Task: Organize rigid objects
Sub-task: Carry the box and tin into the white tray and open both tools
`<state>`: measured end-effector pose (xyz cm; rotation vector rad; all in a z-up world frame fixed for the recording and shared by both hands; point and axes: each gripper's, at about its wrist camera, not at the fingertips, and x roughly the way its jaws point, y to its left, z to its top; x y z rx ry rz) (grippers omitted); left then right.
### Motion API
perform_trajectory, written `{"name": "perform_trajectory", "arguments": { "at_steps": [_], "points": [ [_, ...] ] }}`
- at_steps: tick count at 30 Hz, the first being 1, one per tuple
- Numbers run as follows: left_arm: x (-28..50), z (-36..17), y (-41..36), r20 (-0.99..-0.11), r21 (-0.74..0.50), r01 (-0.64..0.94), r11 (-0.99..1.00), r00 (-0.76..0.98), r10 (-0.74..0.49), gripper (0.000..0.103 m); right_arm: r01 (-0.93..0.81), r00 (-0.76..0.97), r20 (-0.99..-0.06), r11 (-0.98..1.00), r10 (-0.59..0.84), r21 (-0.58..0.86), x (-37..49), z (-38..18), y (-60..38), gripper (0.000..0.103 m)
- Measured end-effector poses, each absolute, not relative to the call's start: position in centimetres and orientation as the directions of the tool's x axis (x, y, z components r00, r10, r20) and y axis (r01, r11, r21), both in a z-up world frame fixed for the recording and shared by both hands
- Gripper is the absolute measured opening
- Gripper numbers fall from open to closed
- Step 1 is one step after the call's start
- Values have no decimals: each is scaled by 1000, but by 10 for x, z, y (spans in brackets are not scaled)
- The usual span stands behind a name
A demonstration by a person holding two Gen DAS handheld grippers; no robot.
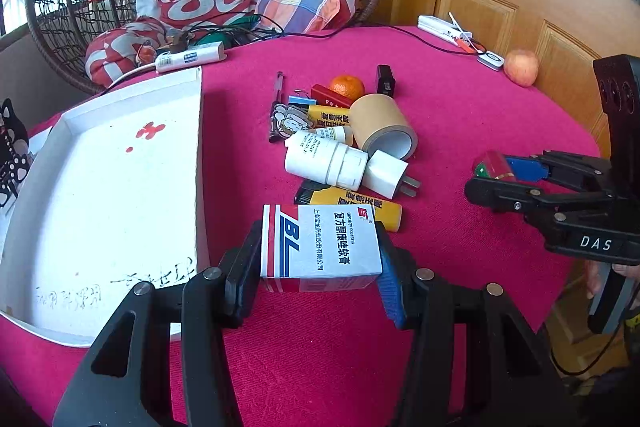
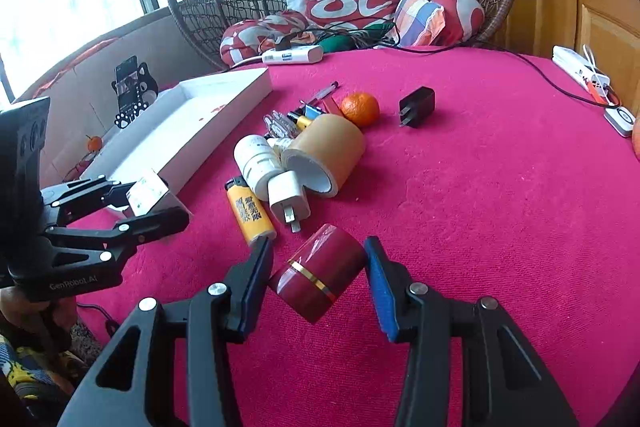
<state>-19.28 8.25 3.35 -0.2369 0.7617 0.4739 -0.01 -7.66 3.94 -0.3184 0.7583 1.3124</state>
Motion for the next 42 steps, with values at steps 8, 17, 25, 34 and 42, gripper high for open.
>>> {"name": "perform_trajectory", "arguments": {
  "at_steps": [8, 17, 25, 34, 42],
  "points": [
    [-203, 41, 84, -687, -44, -497, 867, 645, 335, 51, -946, 72, -613, 250, 787, 209, -2, 62, -74, 47],
    [-222, 51, 99, -654, -75, -528, 846, 666, 358, 51, -964, 73, -570, 205, 818, 171, -16, 92, -52, 47],
    [-258, 62, 138, -622, -97, -630, 770, 642, 447, 51, -978, 33, -541, 139, 840, 156, -39, 110, -22, 47],
    [-297, 72, 185, -593, -74, -738, 670, 573, 566, 51, -982, -51, -540, 56, 840, 180, -66, 116, 18, 47],
    [-313, 55, 252, -662, -100, -798, 594, 500, 559, 51, -983, -97, -568, 13, 817, 186, -91, 108, 69, 47]
  ]
}}
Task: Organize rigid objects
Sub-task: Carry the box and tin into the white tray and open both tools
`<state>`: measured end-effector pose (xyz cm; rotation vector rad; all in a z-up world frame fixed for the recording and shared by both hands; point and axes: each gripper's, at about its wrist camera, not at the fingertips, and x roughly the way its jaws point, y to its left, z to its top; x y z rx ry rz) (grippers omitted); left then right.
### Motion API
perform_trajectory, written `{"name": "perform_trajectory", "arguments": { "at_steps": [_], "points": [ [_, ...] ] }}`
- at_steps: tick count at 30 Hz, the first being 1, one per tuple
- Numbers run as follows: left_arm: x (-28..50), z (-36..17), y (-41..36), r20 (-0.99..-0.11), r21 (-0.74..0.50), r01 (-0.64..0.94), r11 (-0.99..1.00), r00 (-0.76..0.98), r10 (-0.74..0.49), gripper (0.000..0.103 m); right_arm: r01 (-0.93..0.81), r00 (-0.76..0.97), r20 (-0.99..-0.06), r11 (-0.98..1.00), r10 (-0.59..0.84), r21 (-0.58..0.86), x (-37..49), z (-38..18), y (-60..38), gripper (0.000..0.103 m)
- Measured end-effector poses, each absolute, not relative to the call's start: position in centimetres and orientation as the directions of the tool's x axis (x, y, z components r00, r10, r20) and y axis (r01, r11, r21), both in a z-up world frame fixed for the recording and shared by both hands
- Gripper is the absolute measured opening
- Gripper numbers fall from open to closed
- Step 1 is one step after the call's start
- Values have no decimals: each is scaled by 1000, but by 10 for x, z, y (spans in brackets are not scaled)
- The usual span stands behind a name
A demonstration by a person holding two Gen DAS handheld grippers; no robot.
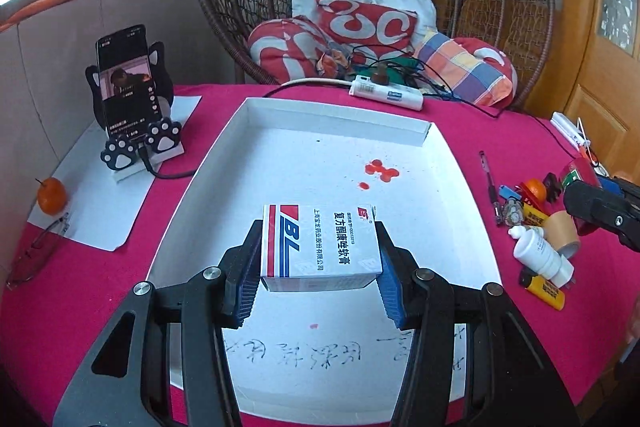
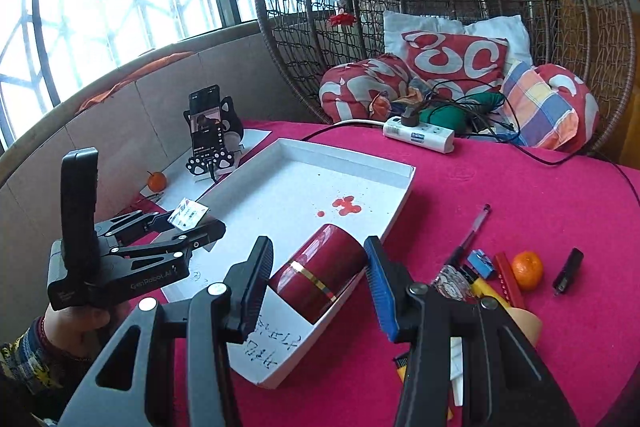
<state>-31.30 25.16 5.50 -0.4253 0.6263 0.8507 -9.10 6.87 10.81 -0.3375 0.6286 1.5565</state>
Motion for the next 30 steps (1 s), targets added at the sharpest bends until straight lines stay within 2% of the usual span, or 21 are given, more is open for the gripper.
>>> {"name": "perform_trajectory", "arguments": {
  "at_steps": [11, 22, 24, 25, 26, 28, 29, 30],
  "points": [
    [-301, 39, 284, -711, -96, -842, 531, 432, 555, 51, -984, -98, -650, 25, 753, 177, -117, 80, 136, 47],
    [-308, 28, 295, -737, -100, -871, 481, 390, 552, 52, -985, -91, -697, 39, 711, 168, -130, 54, 152, 48],
    [-309, 28, 294, -731, -117, -869, 481, 403, 550, 57, -985, -89, -702, 42, 706, 168, -130, 53, 151, 48],
    [-310, 30, 292, -726, -123, -869, 480, 409, 554, 77, -985, -85, -704, 45, 705, 164, -130, 53, 151, 48],
    [-311, 32, 290, -715, -131, -869, 477, 416, 562, 91, -986, -77, -703, 48, 707, 157, -130, 54, 150, 58],
    [-317, 38, 287, -687, -132, -877, 461, 417, 596, 99, -988, -41, -690, 72, 723, 135, -129, 57, 147, 83],
    [-319, 40, 286, -681, -135, -882, 452, 414, 604, 103, -988, -27, -677, 83, 736, 130, -127, 59, 144, 91],
    [-323, 41, 286, -676, -144, -885, 443, 415, 609, 103, -986, -29, -668, 87, 743, 139, -124, 60, 143, 93]
  ]
}}
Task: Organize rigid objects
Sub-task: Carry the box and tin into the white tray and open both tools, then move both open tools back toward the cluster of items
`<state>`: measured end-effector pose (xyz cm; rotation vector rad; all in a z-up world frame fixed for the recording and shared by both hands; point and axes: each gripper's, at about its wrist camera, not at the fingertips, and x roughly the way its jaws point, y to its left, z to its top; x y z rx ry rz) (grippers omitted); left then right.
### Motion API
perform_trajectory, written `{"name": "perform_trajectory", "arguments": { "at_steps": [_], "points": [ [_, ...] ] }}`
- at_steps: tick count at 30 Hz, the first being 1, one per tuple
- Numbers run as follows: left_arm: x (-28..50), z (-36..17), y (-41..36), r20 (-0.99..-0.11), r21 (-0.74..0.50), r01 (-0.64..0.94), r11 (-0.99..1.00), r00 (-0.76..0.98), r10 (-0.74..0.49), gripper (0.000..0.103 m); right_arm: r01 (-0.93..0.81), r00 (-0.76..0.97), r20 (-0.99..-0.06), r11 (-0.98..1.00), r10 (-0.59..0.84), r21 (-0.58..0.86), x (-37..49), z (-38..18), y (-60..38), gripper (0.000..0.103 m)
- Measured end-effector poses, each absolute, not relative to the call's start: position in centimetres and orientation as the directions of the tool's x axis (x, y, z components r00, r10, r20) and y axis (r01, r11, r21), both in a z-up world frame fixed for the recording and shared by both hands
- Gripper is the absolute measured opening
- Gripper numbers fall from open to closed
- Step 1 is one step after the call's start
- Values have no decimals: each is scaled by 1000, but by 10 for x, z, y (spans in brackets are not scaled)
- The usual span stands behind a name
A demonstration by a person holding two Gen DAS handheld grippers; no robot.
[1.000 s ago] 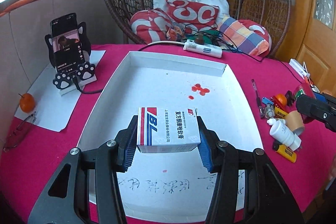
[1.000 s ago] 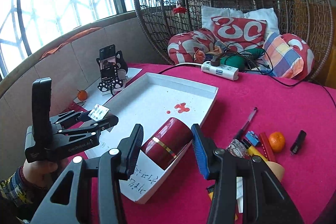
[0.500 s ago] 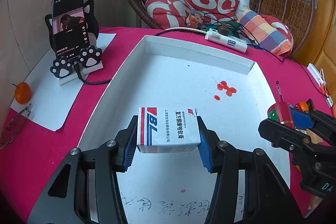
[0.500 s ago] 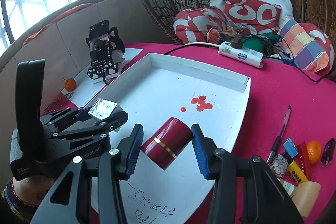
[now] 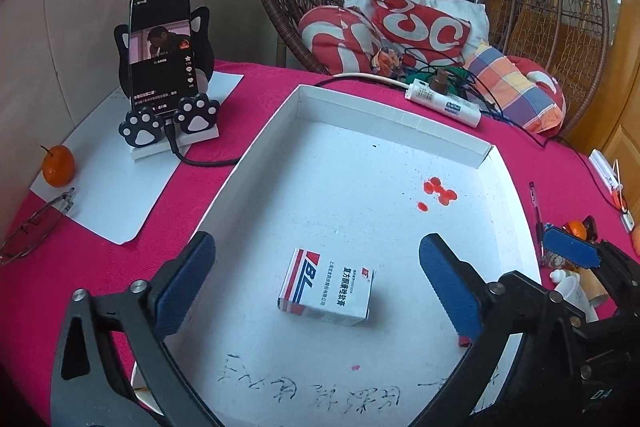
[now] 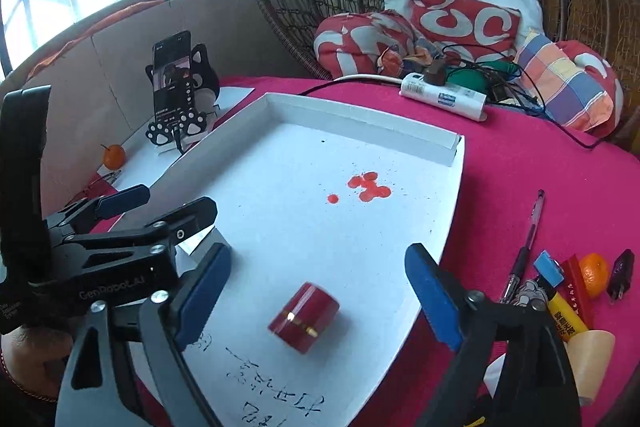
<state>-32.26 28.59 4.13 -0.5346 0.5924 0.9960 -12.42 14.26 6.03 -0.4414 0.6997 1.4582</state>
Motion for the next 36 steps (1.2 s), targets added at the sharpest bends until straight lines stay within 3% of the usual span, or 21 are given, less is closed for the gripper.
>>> {"name": "perform_trajectory", "arguments": {
  "at_steps": [1, 15, 22, 30, 36],
  "points": [
    [-326, 42, 286, -673, -156, -887, 434, 418, 611, 103, -984, -27, -667, 96, 745, 147, -121, 61, 142, 103],
    [-329, 52, 263, -651, -153, -887, 436, 422, 631, 103, -990, 65, -630, 127, 774, 54, -125, 74, 124, 103],
    [-310, 62, 233, -626, -148, -839, 524, 490, 607, 103, -974, 117, -571, 205, 812, 92, -88, 87, 95, 103],
    [-253, 64, 178, -632, -123, -691, 712, 608, 480, 103, -914, 214, -514, 356, 831, 196, -14, 95, 40, 103],
    [-202, 47, 122, -692, -118, -520, 846, 654, 305, 103, -854, 264, -509, 444, 819, 270, 28, 84, 6, 103]
  ]
}}
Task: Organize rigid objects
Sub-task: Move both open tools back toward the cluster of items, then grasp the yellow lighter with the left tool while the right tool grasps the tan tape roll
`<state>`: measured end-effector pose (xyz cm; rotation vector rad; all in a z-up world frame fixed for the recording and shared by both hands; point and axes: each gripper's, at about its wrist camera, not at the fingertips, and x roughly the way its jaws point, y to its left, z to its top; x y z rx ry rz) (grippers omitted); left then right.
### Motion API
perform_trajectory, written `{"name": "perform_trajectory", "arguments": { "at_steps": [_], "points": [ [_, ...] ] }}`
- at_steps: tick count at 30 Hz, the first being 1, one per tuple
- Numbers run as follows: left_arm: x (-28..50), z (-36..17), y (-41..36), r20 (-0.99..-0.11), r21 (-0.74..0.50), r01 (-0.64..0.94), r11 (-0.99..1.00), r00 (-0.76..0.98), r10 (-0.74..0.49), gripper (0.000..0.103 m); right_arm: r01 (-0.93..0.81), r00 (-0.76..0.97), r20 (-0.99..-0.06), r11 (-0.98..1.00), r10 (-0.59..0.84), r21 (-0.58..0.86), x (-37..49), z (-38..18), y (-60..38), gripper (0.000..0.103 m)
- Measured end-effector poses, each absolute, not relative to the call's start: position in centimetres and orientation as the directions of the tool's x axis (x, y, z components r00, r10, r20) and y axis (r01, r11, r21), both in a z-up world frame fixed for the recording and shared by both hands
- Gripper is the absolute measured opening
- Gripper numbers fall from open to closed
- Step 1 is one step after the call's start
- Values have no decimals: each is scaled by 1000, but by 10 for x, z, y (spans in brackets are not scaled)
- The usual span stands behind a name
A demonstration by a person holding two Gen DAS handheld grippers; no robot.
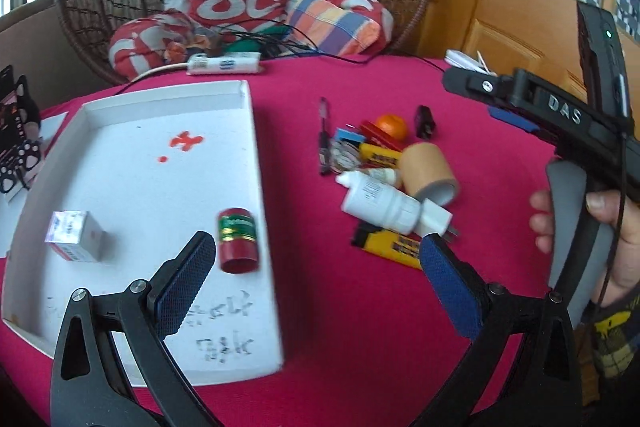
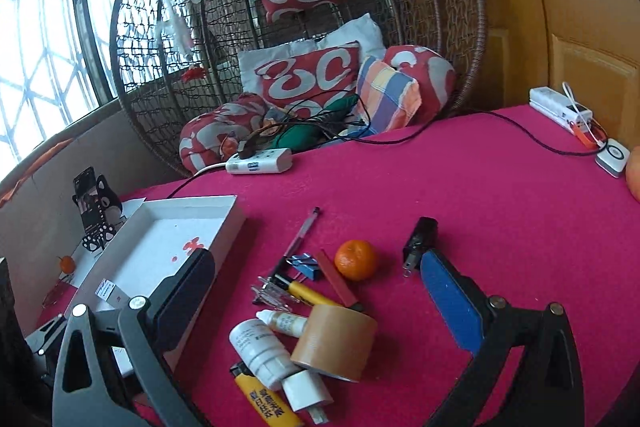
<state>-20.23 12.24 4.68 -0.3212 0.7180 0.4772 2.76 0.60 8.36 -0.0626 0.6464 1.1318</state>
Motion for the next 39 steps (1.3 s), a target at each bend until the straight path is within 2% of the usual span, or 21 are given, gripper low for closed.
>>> {"name": "perform_trajectory", "arguments": {
  "at_steps": [3, 9, 13, 17, 18, 20, 26, 27, 28, 30, 31, 34, 39],
  "points": [
    [-174, 33, 98, -731, -77, -454, 888, 631, 259, 103, -825, 267, -515, 470, 814, 314, 42, 75, -7, 103],
    [-135, 8, 91, -781, 20, -413, 911, 562, 272, 103, -812, 247, -532, 472, 810, 342, 58, 63, -21, 103],
    [-121, -5, 94, -798, 50, -399, 916, 535, 276, 103, -812, 213, -568, 467, 795, 350, 65, 53, -22, 103],
    [-113, -5, 98, -798, 23, -388, 921, 548, 250, 102, -826, 164, -602, 442, 782, 349, 62, 43, -14, 103],
    [-115, -5, 98, -795, 15, -387, 922, 554, 246, 100, -832, 154, -610, 435, 777, 344, 59, 41, -11, 103],
    [-119, -3, 97, -787, -13, -379, 925, 575, 224, 84, -840, 132, -626, 421, 769, 341, 54, 38, -5, 103],
    [-126, -1, 95, -785, -26, -387, 922, 579, 222, 84, -856, 93, -667, 402, 739, 325, 43, 29, 18, 103],
    [-127, -1, 95, -784, -31, -389, 921, 581, 219, 84, -863, 90, -674, 395, 733, 315, 40, 27, 22, 102],
    [-129, -2, 93, -784, -32, -390, 920, 581, 219, 84, -867, 86, -685, 393, 723, 306, 38, 25, 27, 95],
    [-131, -2, 93, -782, -33, -391, 920, 583, 220, 84, -869, 60, -709, 386, 703, 310, 37, 16, 33, 77],
    [-132, -2, 93, -782, -35, -392, 919, 584, 219, 84, -866, 49, -716, 386, 696, 317, 37, 12, 33, 64],
    [-136, 0, 91, -777, -41, -398, 917, 590, 221, 84, -866, 41, -697, 373, 716, 333, 41, 13, 23, 63],
    [-141, 10, 90, -755, -52, -408, 912, 614, 231, 84, -834, 54, -651, 392, 757, 387, 55, 26, 0, 53]
  ]
}}
